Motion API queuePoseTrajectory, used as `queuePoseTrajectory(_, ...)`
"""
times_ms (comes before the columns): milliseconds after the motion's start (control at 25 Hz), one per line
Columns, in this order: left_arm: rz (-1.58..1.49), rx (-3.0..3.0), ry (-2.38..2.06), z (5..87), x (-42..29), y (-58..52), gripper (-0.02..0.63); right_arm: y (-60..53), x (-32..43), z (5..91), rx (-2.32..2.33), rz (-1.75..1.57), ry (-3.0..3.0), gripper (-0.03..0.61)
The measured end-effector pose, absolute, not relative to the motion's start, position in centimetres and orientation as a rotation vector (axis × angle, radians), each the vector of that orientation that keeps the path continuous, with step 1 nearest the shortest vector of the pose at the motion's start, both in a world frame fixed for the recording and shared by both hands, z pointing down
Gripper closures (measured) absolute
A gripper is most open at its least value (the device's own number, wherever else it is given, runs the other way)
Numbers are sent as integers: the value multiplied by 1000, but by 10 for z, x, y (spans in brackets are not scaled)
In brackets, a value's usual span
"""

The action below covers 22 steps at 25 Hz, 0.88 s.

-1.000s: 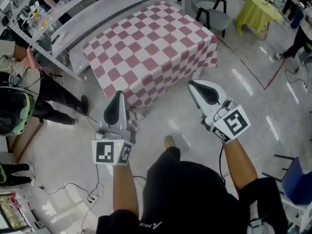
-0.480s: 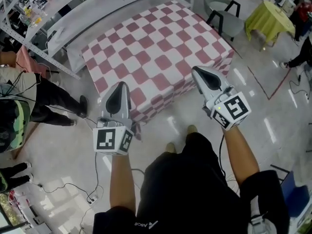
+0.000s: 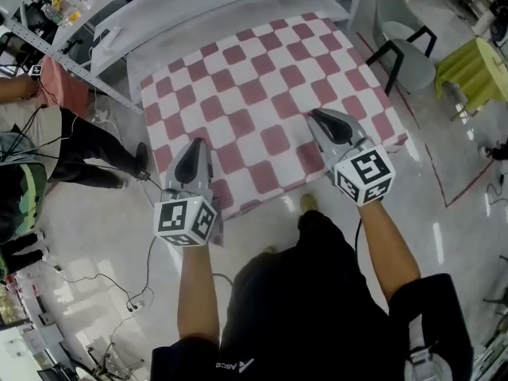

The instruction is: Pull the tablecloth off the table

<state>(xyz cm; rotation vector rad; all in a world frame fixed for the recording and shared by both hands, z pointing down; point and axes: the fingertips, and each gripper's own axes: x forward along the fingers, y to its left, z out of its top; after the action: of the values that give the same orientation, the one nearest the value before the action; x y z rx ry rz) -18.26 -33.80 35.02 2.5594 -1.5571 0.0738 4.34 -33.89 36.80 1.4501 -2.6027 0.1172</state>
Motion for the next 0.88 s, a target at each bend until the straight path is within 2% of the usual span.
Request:
queuePoseTrajectory(120,119,2437,-1626,369,-169,-370,593,-382,67,392,1384,181,-2572,489)
queuePoseTrajectory(200,154,2363,-1659,384,-161,-388,524,-407,81,410,1337,225,-2547,466)
queuePoseTrajectory(440,262,2147,-1730,431,-149,-433,449,-470,110,465,1255,363,-2443,372)
queuePoseTrajectory(680,429,1948,-1719,491,-164,-465,380,-515,115,511,1214,446,-2316,313)
queuePoseTrajectory(880,603,1856,-1664,529,-168,-495,348,-547,124,544,1195,541,-2184,295)
